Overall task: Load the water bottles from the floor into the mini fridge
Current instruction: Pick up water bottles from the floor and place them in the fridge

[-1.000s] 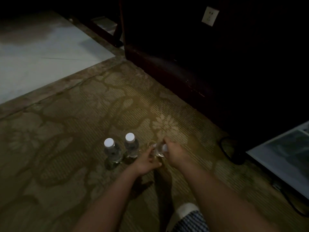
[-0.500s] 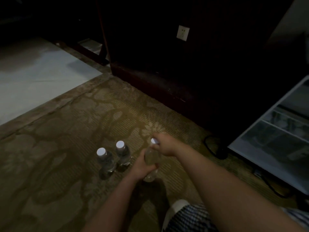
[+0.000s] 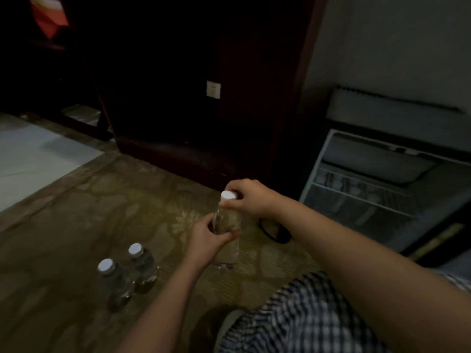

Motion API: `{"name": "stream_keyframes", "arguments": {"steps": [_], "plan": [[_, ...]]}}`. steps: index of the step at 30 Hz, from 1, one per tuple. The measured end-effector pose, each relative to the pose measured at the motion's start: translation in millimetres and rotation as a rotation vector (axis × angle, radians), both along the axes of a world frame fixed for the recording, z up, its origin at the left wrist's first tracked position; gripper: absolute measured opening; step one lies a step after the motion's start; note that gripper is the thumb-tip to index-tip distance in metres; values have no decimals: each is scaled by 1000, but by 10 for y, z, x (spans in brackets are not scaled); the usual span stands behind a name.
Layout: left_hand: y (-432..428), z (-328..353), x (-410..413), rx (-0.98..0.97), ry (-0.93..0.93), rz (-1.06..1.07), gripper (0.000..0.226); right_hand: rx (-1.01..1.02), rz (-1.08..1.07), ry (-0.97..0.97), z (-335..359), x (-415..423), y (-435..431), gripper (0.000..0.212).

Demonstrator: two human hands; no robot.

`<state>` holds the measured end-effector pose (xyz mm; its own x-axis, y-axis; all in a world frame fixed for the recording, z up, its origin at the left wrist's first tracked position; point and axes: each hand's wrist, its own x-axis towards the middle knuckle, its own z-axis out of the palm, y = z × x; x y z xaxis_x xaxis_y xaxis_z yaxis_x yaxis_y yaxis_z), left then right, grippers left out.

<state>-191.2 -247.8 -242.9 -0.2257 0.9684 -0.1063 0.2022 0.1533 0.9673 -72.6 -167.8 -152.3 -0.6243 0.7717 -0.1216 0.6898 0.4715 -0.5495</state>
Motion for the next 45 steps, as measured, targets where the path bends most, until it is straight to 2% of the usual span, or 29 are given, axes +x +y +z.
{"name": "stream_keyframes", "arguments": {"steps": [4, 11, 14, 18, 21, 26, 30, 36, 41, 45], "plan": [[143, 355, 368, 48, 87, -48, 36, 58, -161, 162, 195, 495, -88, 26], [238, 977, 1192, 167, 149, -101, 43, -13, -376, 397, 612, 1339, -186, 36], [286, 1142, 1556, 170, 161, -150, 50, 5, -426, 436, 746, 1709, -220, 35], [374, 1278, 2053, 155, 228, -238, 41, 34, -483, 450, 790, 2203, -237, 21], [435, 1308, 2401, 136, 267, -294, 42, 34, -554, 454, 779, 2541, -237, 28], [515, 1253, 2879, 80, 188, -399, 39, 76, -631, 344, 721, 3022, -211, 40], [585, 1104, 3127, 35, 171, -475, 50, 82, -672, 263, 539, 3269, -161, 41], [790, 753, 3258, 23, 189, -537, 29, 49, -727, 202, 148, 3450, -1, 46], [1086, 362, 3334, -23, 210, -596, 45, -28, -787, 167, -268, 3522, 264, 50], [1345, -34, 3432, -96, 210, -598, 53, -118, -834, 217, -615, 3558, 472, 38]]}}
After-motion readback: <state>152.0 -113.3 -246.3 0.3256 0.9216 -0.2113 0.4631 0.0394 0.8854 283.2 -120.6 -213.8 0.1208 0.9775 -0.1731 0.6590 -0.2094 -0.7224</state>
